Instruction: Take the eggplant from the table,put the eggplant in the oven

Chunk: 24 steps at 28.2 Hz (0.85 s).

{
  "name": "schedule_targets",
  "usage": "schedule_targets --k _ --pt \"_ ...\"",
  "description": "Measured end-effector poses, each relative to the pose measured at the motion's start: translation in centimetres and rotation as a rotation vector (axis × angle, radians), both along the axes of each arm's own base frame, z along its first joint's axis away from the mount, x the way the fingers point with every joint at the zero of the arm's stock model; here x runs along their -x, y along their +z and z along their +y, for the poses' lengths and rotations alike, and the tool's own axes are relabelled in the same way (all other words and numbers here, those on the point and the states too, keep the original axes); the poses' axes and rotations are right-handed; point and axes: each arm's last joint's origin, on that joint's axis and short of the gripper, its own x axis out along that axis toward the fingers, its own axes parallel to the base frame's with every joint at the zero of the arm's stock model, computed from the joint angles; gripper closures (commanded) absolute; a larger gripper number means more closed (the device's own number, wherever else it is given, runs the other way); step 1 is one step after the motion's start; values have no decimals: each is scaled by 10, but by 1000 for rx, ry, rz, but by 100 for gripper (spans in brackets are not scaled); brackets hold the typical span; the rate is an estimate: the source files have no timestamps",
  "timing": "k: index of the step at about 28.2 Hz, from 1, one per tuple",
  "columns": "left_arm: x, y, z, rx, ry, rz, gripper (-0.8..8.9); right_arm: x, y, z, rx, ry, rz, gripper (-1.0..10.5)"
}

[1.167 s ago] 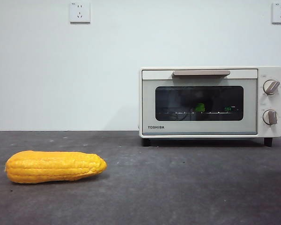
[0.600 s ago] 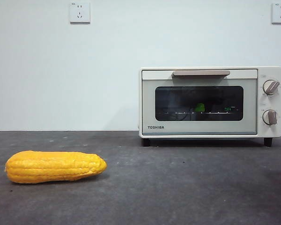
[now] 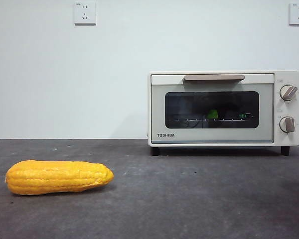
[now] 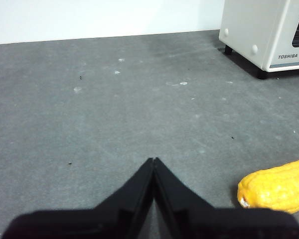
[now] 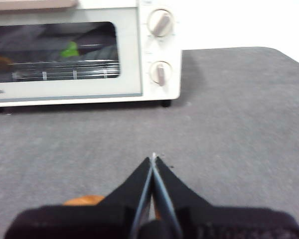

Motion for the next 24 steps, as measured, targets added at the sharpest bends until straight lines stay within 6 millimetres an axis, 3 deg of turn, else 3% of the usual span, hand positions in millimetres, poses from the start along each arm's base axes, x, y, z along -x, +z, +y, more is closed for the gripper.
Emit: schedule_targets --k 24 --pt "0 0 0 0 0 1 817 0 -1 -1 -3 -25 8 946"
